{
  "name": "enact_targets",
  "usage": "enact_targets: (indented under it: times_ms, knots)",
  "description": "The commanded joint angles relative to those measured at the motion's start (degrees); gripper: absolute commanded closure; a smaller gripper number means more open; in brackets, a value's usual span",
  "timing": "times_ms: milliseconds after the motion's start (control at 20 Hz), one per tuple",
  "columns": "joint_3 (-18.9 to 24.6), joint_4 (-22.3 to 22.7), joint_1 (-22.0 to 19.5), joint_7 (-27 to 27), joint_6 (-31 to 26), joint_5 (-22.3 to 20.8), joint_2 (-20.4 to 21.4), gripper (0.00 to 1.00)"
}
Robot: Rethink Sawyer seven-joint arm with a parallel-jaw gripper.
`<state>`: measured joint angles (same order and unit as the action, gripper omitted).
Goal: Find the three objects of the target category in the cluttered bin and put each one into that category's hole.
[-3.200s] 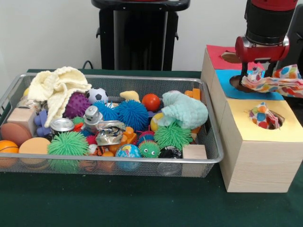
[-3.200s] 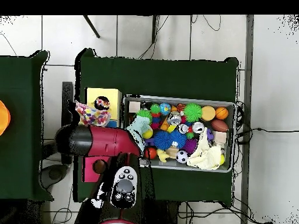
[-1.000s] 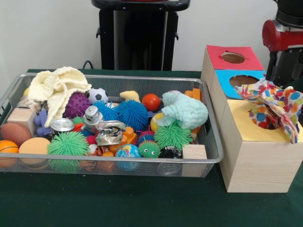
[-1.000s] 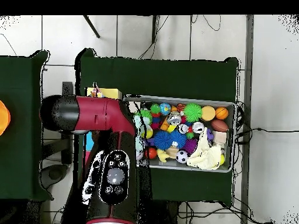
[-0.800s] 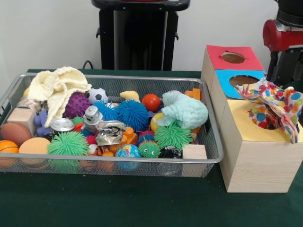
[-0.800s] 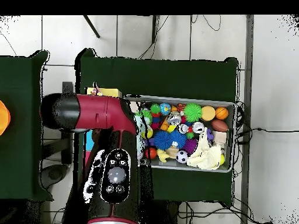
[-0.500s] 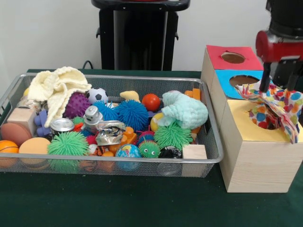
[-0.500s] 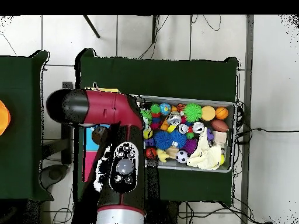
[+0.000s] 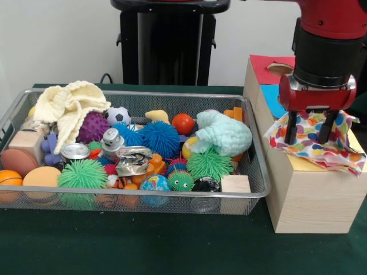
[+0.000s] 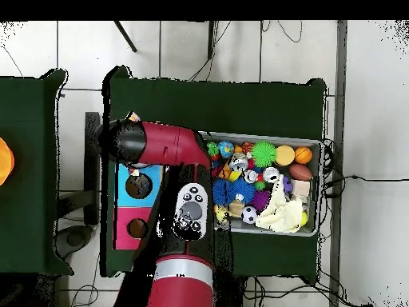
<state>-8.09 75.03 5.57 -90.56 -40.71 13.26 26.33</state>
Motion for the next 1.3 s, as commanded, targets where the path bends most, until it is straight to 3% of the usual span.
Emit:
enact_targets:
  times_ms: [50,700,1300]
  knots:
    - [2.84,0.59,0.77,-9.46,-0.66,-1.11,-1.26,0.0]
    - [1.68,2.2,2.72,-11.31,0.31,-0.77,-0.27,0.0]
    - [2.4,3.73,2.06,-10.61,1.07,-0.16,0.65,0.0]
